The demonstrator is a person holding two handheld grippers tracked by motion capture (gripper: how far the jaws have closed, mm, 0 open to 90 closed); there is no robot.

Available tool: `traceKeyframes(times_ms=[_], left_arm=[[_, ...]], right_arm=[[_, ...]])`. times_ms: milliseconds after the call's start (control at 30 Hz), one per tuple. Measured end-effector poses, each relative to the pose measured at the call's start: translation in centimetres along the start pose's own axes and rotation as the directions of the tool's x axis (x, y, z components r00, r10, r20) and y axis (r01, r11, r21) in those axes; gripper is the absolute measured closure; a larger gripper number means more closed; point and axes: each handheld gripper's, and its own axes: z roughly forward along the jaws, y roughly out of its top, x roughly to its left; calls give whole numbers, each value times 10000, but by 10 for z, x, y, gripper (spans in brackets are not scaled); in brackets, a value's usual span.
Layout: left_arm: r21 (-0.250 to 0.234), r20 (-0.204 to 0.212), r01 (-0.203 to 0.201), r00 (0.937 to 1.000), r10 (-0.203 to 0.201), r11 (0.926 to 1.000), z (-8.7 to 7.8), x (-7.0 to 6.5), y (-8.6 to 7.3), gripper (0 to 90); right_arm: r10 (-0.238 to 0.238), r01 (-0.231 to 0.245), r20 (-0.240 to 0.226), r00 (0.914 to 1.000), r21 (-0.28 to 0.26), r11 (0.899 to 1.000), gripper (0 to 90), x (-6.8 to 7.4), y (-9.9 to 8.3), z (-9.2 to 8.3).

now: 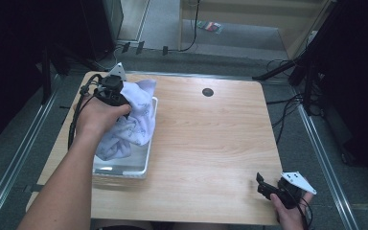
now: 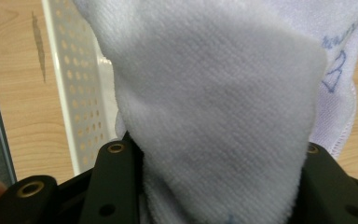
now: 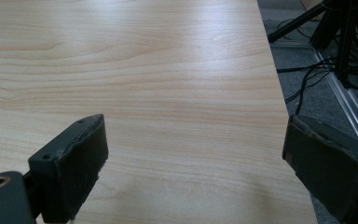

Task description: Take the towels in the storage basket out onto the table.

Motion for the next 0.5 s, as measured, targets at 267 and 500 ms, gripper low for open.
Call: traceKeyframes(times_ms=[267,500], left_arm=[[-1,348,-469,9983,469,9989,-6,-35,8,548],[69,304,-760,9967,757,9971,-1,-66,12,547]], right_arm=[[61,-61,-9,10000,-16,10000,66,0,0,0],[93,-93,-43,9999,-28,10000,66,-1,0,0]])
